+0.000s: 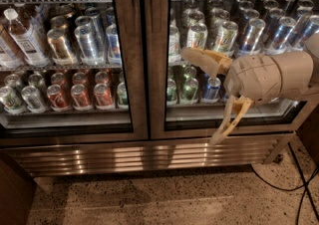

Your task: Open left fridge door

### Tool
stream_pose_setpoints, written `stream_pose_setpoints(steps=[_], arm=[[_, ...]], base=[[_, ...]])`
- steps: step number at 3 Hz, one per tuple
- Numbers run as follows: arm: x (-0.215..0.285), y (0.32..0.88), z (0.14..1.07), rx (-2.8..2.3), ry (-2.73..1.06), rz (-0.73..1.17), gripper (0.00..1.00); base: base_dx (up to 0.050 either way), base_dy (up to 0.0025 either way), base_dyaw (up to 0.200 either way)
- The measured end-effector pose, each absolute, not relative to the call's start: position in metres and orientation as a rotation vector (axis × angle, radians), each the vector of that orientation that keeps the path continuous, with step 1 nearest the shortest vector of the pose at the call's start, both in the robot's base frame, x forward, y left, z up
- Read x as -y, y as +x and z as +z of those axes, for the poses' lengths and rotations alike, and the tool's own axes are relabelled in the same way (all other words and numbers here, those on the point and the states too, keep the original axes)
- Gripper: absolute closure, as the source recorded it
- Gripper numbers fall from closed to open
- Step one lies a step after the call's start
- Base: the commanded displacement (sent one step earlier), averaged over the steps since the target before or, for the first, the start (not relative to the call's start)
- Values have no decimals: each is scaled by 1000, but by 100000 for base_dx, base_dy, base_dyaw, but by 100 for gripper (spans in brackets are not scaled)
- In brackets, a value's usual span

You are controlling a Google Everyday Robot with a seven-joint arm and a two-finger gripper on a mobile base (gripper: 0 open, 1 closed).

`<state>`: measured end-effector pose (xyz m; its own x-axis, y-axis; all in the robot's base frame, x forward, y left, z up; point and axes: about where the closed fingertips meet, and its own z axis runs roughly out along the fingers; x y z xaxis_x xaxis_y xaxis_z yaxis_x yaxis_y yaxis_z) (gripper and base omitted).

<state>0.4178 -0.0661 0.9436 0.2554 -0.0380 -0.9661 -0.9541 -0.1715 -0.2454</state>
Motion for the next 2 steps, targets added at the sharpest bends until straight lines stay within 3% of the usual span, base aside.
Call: stream_pose_setpoints(steps=[1, 2], arm=[[66, 422, 938, -1036, -1443, 1175, 0], [66, 422, 938, -1036, -1443, 1175, 0]], base=[[0, 0, 0], [4396, 205, 9419]])
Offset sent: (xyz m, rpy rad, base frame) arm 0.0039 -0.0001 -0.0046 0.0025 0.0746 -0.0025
